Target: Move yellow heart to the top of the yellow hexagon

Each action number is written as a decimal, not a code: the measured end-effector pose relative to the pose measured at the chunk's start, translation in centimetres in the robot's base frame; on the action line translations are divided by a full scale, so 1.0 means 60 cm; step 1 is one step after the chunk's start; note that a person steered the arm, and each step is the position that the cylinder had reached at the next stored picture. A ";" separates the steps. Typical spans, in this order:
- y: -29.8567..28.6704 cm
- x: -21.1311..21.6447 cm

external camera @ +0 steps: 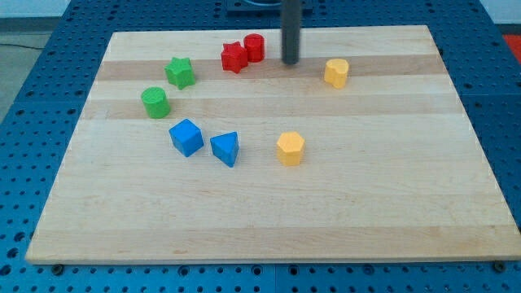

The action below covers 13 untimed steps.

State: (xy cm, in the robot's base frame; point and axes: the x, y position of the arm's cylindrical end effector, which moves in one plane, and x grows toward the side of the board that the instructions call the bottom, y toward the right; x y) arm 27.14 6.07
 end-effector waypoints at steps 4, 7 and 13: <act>0.024 0.122; 0.045 0.239; -0.061 0.236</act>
State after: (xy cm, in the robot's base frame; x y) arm 41.32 2.42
